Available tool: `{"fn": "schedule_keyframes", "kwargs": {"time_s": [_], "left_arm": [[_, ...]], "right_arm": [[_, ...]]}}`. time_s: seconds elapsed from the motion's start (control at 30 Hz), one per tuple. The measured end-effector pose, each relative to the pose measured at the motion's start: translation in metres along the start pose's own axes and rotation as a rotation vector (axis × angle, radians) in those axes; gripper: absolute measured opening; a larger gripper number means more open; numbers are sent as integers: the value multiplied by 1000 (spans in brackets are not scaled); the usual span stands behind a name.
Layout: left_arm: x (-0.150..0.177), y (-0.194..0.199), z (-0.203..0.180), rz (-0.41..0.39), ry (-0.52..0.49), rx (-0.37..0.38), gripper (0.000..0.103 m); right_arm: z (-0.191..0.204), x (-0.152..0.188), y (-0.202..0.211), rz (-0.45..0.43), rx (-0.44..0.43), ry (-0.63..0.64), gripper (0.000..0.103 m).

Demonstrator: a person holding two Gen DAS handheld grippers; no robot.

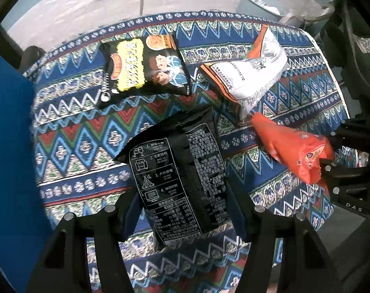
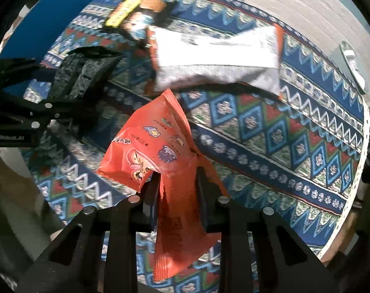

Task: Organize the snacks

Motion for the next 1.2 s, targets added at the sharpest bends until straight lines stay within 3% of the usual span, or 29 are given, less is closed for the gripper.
{"fn": "schedule_keyframes", "kwargs": {"time_s": [0.27, 0.47, 0.63, 1.2], "left_arm": [[2, 36, 26, -74, -25, -56, 64], [-6, 63, 55, -141, -53, -119, 64], [-9, 86, 68, -202, -73, -172, 64], [-15, 137, 101, -312, -56, -242, 64]], "right_arm": [[24, -24, 31, -74, -26, -1, 25], [6, -45, 48, -133, -27, -23, 25], [-15, -44, 75, -190, -19, -32, 25], [-6, -96, 136, -351, -27, -44, 25]]}}
Point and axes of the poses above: each gripper's, at about its wrist camera, not at the fingertips, and y roughly against the way its jaws point, z to its left, x to its underside, the point moved 8 cm from there along -y, roughly the way its jaws point, and after that the axes turned 3 degrees about z, right-handed, at the moved point
